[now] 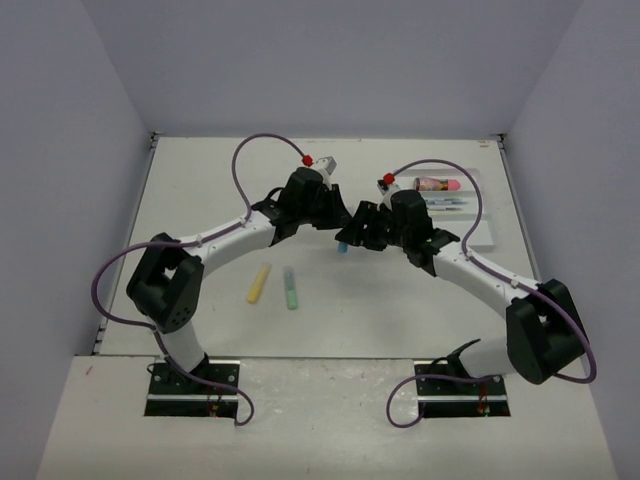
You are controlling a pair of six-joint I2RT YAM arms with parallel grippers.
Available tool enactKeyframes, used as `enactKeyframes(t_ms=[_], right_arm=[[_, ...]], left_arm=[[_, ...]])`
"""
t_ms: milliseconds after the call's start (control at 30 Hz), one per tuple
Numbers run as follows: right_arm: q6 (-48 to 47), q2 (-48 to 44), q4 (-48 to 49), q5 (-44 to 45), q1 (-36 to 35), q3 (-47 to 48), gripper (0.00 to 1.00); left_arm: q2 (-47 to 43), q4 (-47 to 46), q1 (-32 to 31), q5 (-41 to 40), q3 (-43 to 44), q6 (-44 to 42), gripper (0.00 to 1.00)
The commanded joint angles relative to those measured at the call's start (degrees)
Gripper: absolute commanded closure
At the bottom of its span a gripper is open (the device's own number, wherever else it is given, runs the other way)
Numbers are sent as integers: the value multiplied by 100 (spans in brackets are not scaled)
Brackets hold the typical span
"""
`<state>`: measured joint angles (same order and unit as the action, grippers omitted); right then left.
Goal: Sort the stationery into containers
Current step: Pick up the stationery from the center of the board, then place the stationery in the storage box.
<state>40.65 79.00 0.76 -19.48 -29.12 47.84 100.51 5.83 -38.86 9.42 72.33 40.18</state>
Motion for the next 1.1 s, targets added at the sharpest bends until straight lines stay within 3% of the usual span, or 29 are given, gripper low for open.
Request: enactKeyframes(t_ms=[0, 67, 133, 167, 200, 233, 267, 300, 333, 533, 633, 833, 1067], right_arm=[[81, 190, -344, 602, -6, 373, 47], [75, 317, -479, 717, -6, 515, 51], [75, 397, -554, 832, -6, 596, 63], [75, 412, -559, 854, -6, 617, 84], [122, 392, -552, 930, -6, 585, 94], [184, 364, -542, 1026, -6, 537, 100], [302, 284, -471, 1076, 23, 413, 100], [387, 248, -442, 1173, 76, 343, 100], [550, 238, -440, 1239, 224, 248, 100], [1974, 174, -742, 1649, 1811, -546, 100], [2451, 52, -1275, 2193, 2061, -469, 100], [3337, 172, -2074, 3132, 2162, 58, 100], [3427, 722, -2106, 2903, 2815, 429, 97]], left_arm=[[-316, -763, -127, 394, -184, 551, 100], [-322, -802, -175, 542, -184, 587, 100], [-403, -836, -246, 468, -215, 566, 100], [-423, -837, -261, 442, -219, 547, 100], [-431, -837, -263, 438, -208, 504, 92], [-436, -837, -263, 438, -194, 451, 81], [-429, -661, -263, 311, -150, 305, 57], [-439, -451, -263, 20, -1, 185, 18], [-453, -103, -255, -242, 178, 44, 0], [-1174, 1329, 38, -2066, 373, -236, 0], [-1466, 1812, 80, -2844, 322, -172, 0], [-1878, 2195, 80, -3085, -620, 235, 0], [-2406, 1860, 38, -3283, -2108, 742, 0]])
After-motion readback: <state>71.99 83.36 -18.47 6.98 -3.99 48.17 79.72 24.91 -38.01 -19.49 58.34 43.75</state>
